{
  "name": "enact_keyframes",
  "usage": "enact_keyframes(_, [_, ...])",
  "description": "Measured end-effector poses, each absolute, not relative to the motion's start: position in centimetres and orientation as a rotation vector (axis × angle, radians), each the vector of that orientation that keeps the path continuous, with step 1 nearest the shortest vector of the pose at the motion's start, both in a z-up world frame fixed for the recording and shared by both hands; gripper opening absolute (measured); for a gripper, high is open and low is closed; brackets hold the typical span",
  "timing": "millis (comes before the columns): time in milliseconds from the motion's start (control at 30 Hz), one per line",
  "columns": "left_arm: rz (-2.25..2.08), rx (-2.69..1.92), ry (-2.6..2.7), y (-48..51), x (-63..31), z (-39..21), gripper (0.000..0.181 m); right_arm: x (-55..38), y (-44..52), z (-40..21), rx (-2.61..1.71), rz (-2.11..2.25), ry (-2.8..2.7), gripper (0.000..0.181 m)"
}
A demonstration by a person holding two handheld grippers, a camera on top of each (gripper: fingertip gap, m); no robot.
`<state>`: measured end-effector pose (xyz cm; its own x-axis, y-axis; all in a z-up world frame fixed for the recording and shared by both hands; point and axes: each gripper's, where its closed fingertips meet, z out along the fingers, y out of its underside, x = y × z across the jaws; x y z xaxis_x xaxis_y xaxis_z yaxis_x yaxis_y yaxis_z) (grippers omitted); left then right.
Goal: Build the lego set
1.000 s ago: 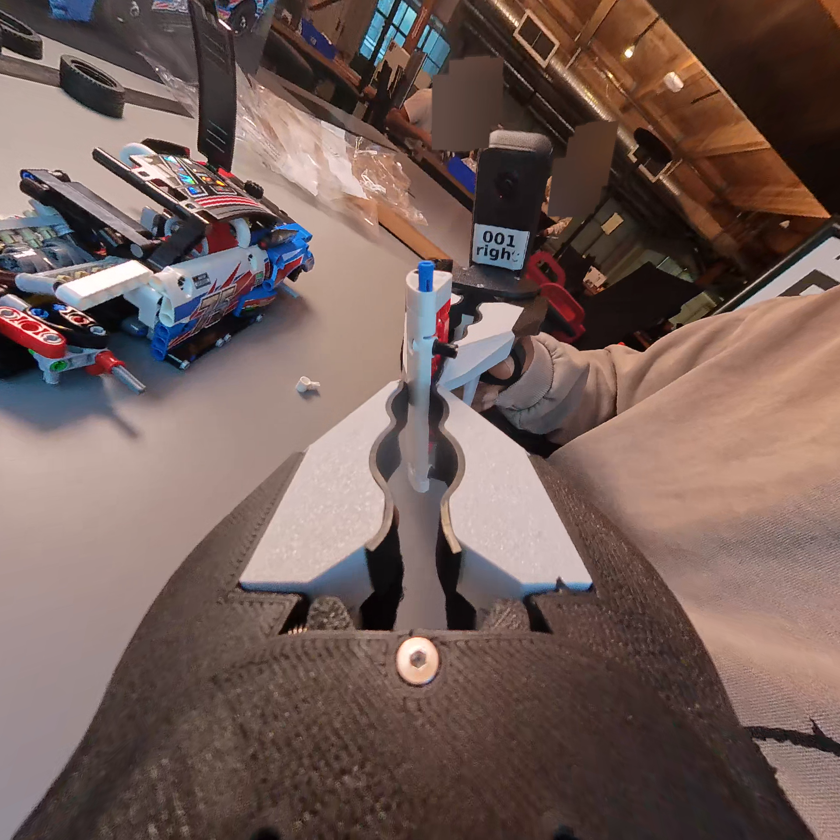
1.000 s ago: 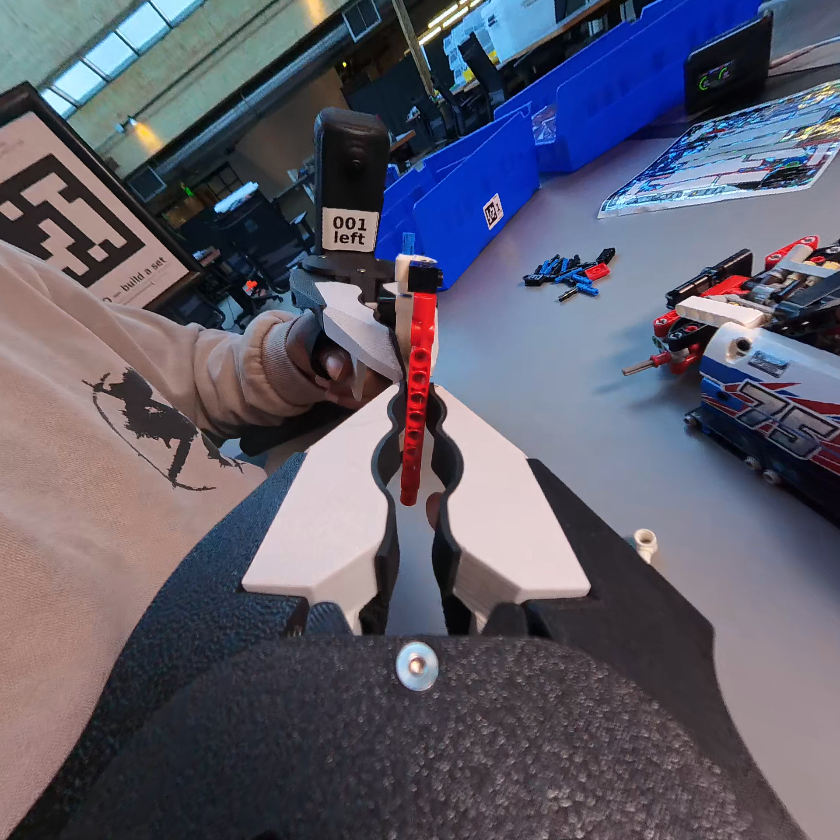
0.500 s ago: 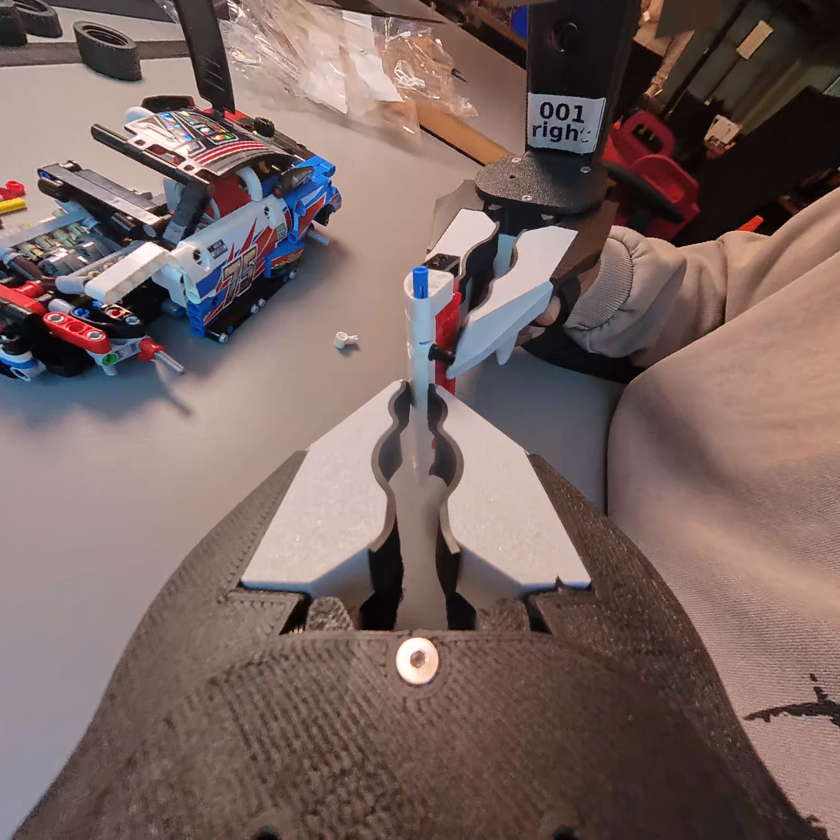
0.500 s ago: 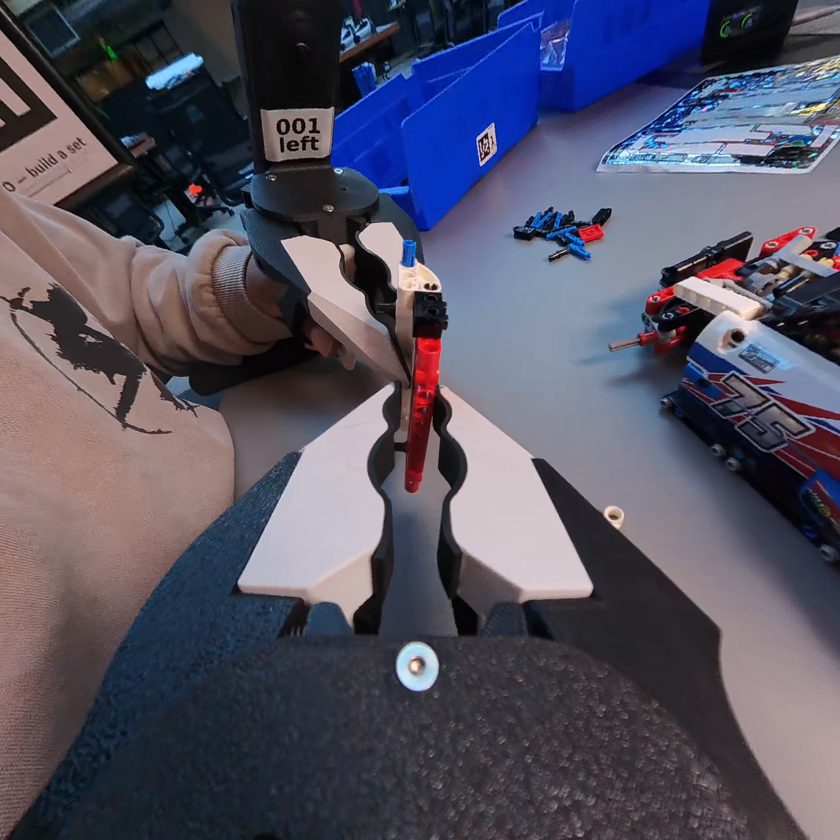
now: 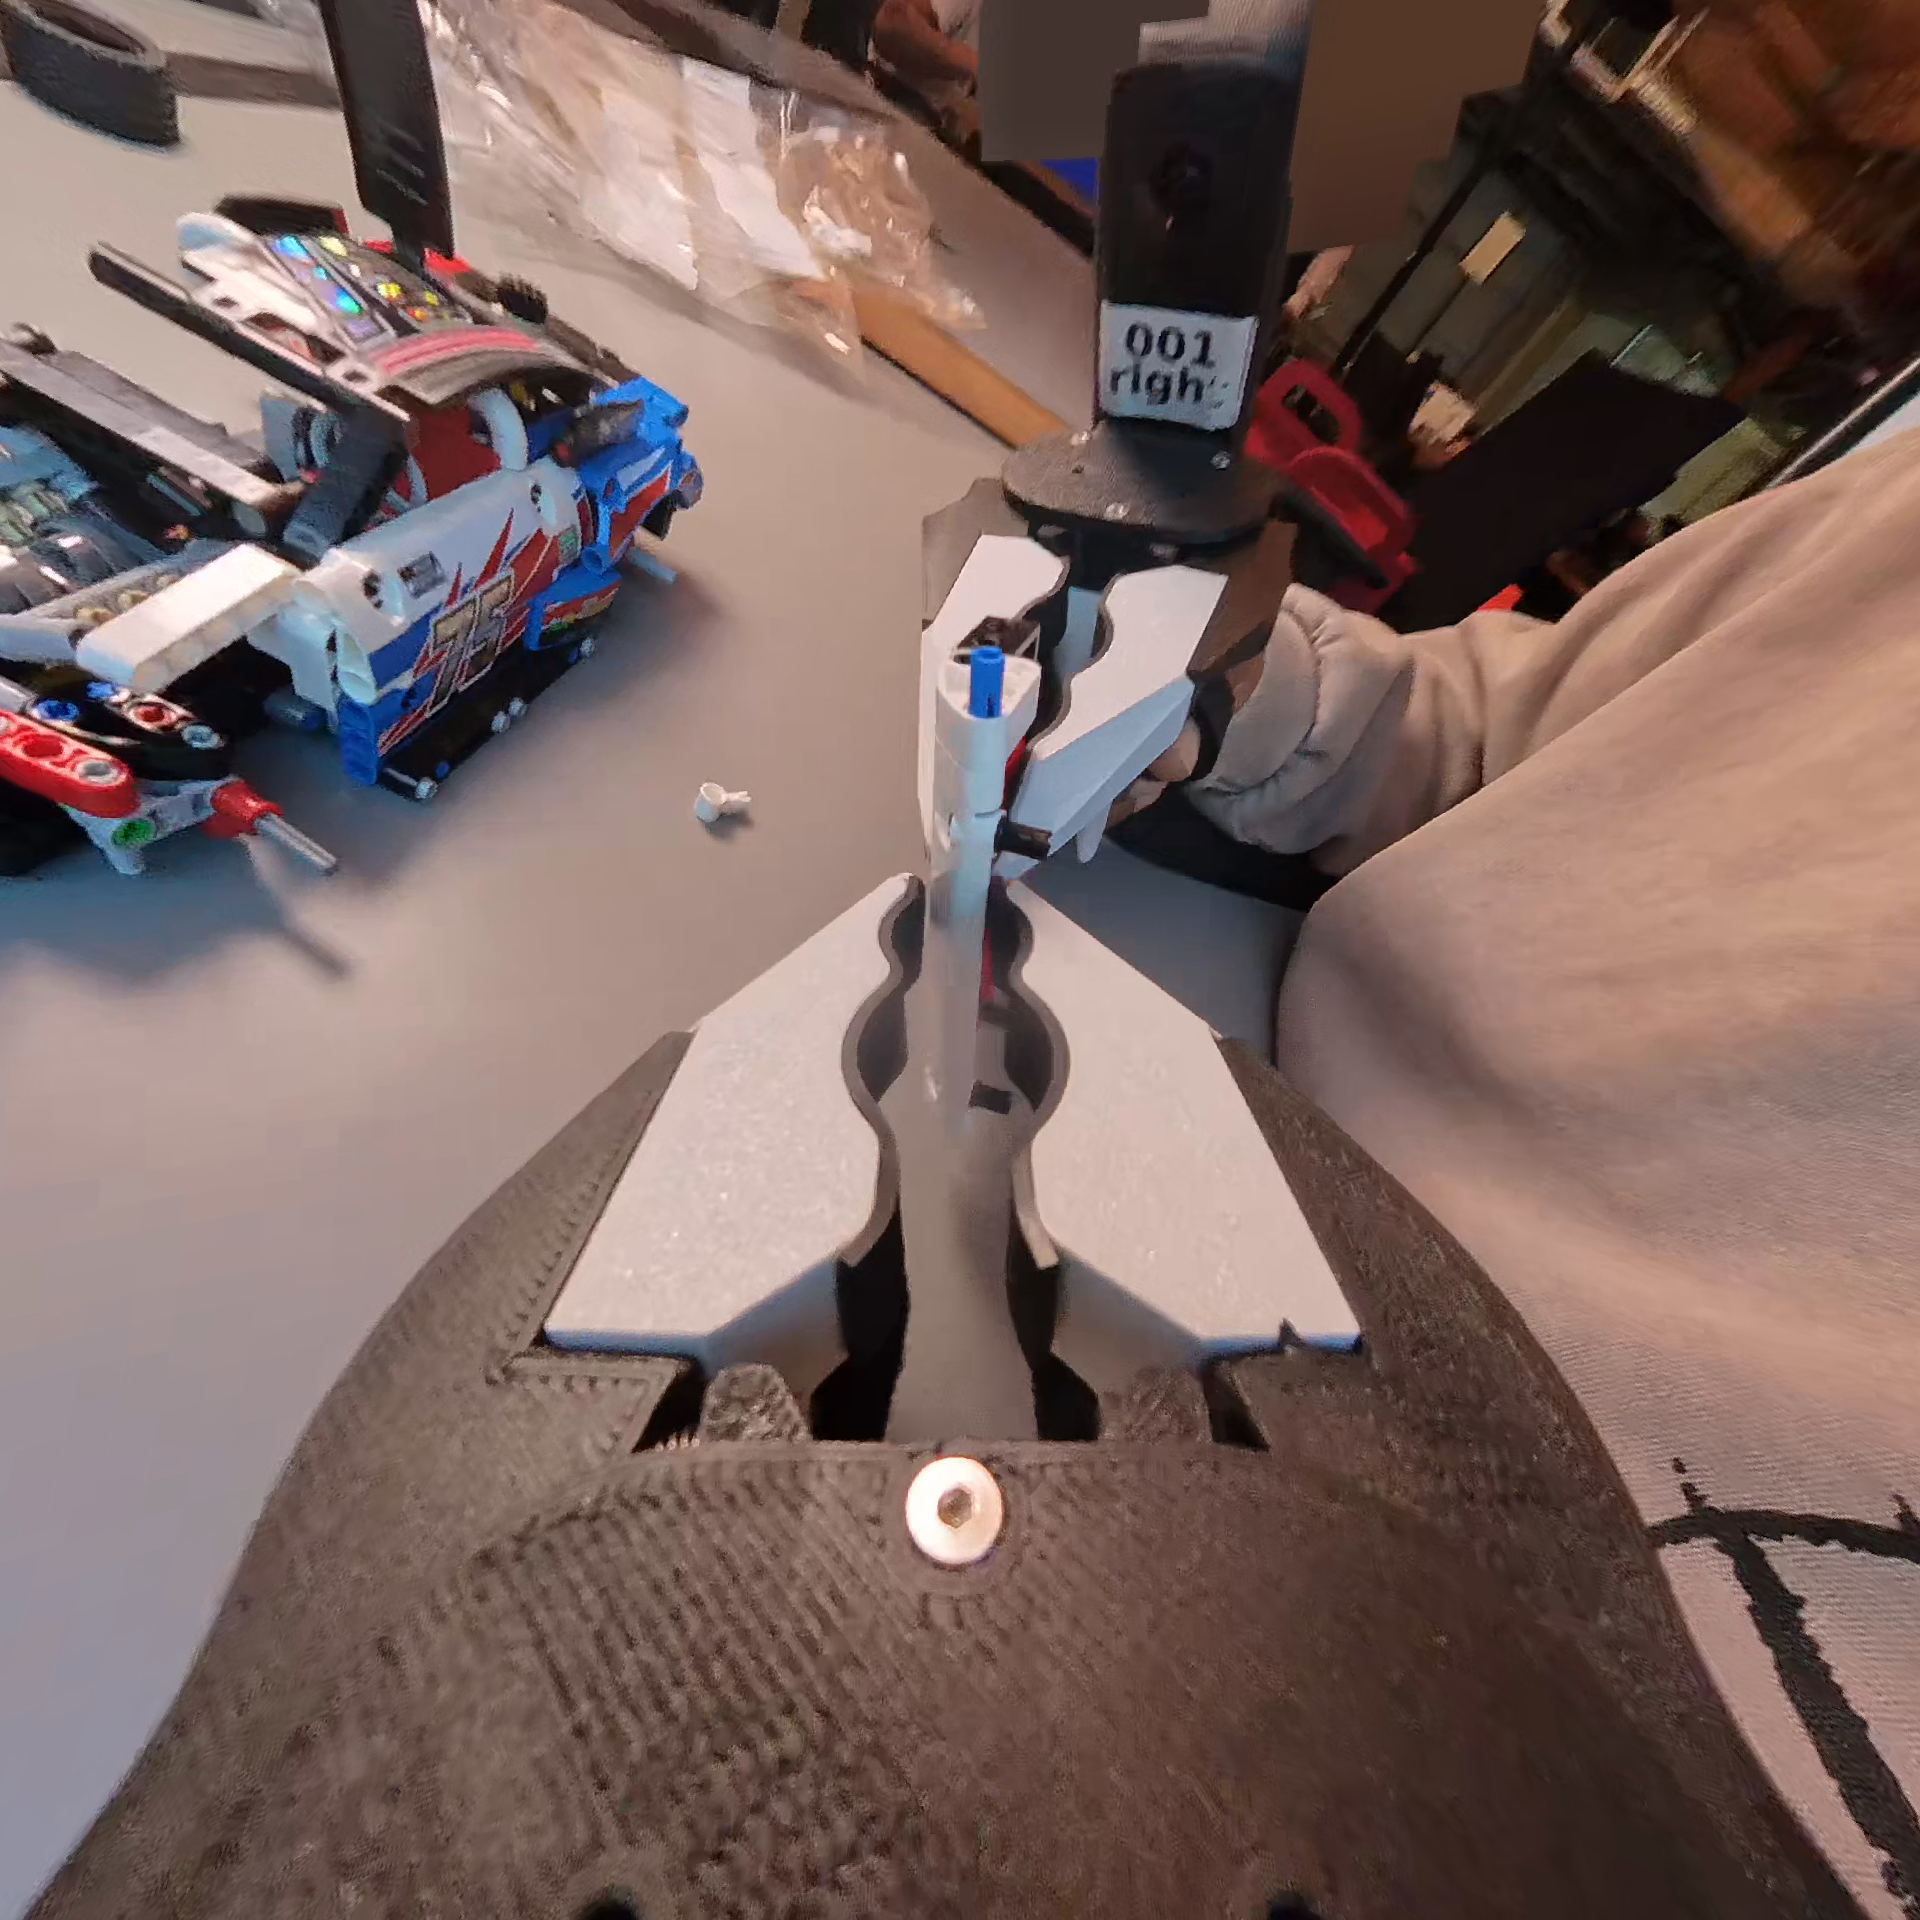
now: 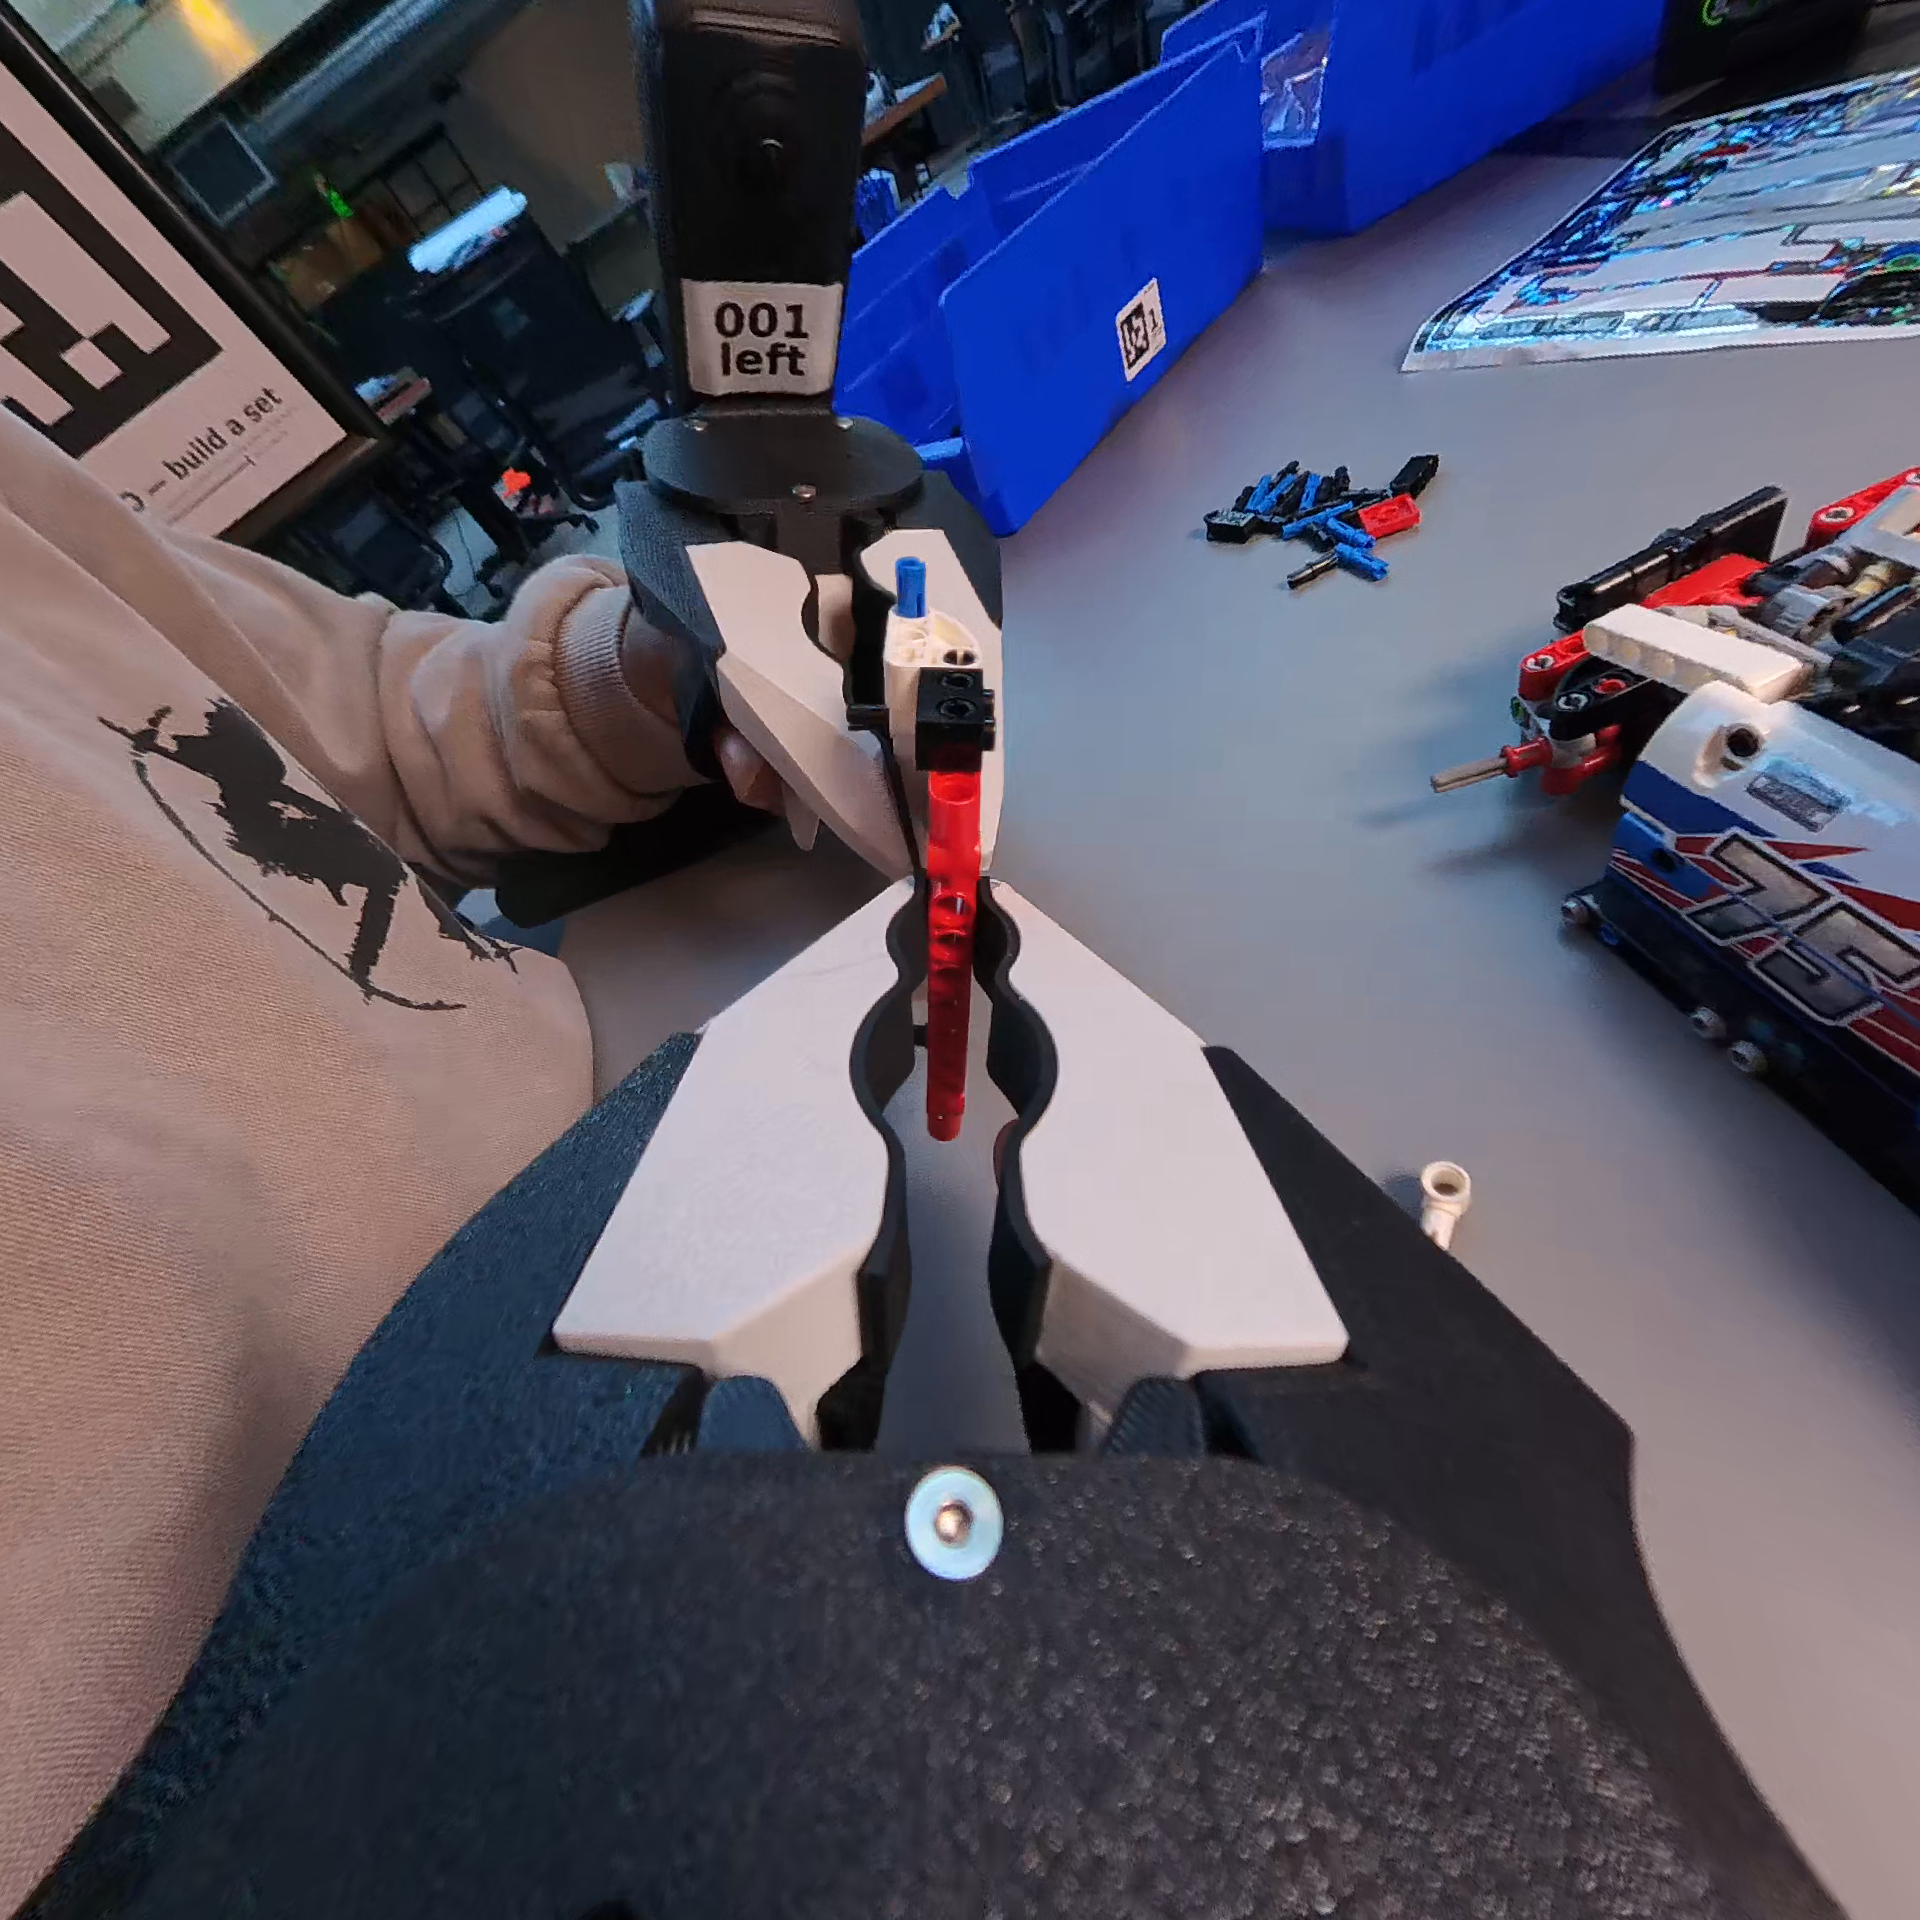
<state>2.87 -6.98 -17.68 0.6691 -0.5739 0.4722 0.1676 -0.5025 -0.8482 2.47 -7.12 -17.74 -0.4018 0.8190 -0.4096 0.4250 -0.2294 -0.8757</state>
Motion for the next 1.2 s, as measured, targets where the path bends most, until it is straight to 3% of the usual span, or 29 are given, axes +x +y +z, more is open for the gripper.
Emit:
enact_keyframes(133, [-0.961,-1.8,0.308,-6.8,2.8,-16.3,0.031,2.7,-7.5,-17.6,-1.434,1.677,-1.716,0.004])
enact_keyframes(400, [-0.955,-1.783,0.383,-7.1,4.4,-16.2,0.011,2.8,-8.9,-18.1,-1.432,1.671,-1.78,0.004])
enact_keyframes(567, [-0.895,-1.82,0.354,-6.9,2.8,-16.3,0.008,3.7,-6.4,-18.3,-1.437,1.506,-1.877,0.024])
enact_keyframes(733, [-0.918,-1.907,0.238,-6.8,1.2,-17.6,0.008,4.9,1.1,-22.4,-1.594,0.924,-2.031,0.02])
enact_keyframes(867, [-0.92,-2.06,0.158,-6.7,1.0,-20.6,0.008,4.1,1.0,-24.7,-1.604,0.786,-2.178,0.022])
enact_keyframes(1000, [-0.826,-2.109,0.148,-6.3,0.5,-21.6,0.01,3.2,1.4,-25.0,-1.571,0.695,-2.203,0.004])
enact_keyframes(1100, [-0.769,-2.141,0.184,-6.3,0.5,-22.3,0.012,3.1,1.2,-24.0,-1.537,0.791,-2.143,0.004])
enact_keyframes(1200, [-0.725,-2.116,0.208,-6.0,0.1,-21.7,0.035,2.1,-0.6,-18.1,-1.432,1.32,-1.813,0.004])
